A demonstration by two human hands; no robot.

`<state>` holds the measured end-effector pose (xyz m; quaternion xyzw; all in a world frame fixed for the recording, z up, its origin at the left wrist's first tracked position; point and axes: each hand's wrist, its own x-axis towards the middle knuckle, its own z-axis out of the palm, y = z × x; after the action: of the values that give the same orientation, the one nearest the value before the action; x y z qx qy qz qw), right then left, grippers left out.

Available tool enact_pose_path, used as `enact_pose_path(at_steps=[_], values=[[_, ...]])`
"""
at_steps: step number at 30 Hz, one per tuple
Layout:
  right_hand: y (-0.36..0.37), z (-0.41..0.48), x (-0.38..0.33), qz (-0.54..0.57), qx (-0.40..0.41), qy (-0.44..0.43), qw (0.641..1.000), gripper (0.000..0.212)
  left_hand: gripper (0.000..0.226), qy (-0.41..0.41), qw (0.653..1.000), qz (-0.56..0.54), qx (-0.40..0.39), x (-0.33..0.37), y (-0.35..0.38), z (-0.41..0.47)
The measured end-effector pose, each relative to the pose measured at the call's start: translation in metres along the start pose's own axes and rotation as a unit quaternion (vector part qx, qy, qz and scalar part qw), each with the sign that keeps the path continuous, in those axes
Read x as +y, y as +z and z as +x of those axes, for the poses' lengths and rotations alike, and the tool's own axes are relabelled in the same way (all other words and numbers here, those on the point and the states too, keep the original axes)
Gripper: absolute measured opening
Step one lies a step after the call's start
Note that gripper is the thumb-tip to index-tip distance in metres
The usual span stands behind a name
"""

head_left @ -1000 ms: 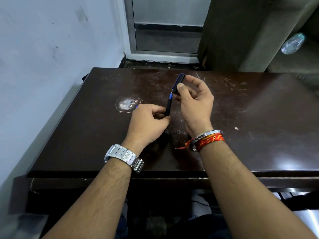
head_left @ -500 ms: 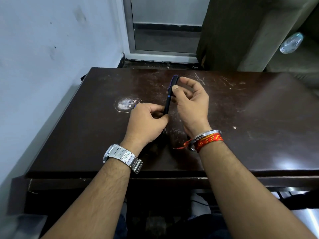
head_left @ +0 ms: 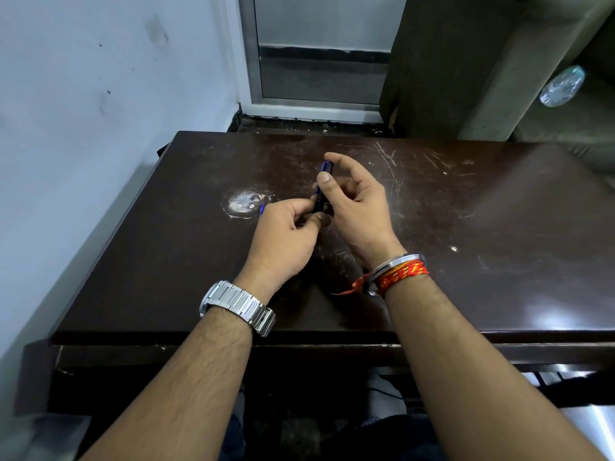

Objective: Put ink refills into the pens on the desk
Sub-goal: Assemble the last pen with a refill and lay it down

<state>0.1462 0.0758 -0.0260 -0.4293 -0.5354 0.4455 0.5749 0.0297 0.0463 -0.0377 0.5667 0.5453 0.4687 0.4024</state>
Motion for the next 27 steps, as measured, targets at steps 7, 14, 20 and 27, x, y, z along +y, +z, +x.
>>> enact_pose_path(at_steps=[7, 14, 20, 27], values=[[-0.002, -0.002, 0.001, 0.023, -0.018, 0.019, 0.999, 0.025, 0.022, -0.02, 1.0, -0.011, -0.015, -0.003, 0.0, 0.0], [-0.001, -0.001, 0.0, 0.044, -0.042, 0.027, 0.998, 0.027, 0.023, -0.02, 0.999, -0.046, -0.01, 0.002, -0.002, -0.005], [0.0, -0.002, 0.005, 0.064, -0.046, 0.052, 0.996, 0.025, 0.032, -0.062, 0.989, -0.135, -0.017, 0.012, -0.001, -0.009], [0.007, -0.003, 0.012, -0.048, 0.013, 0.043, 0.998, 0.035, 0.011, -0.085, 0.984, -0.048, 0.15, 0.011, -0.021, 0.007]])
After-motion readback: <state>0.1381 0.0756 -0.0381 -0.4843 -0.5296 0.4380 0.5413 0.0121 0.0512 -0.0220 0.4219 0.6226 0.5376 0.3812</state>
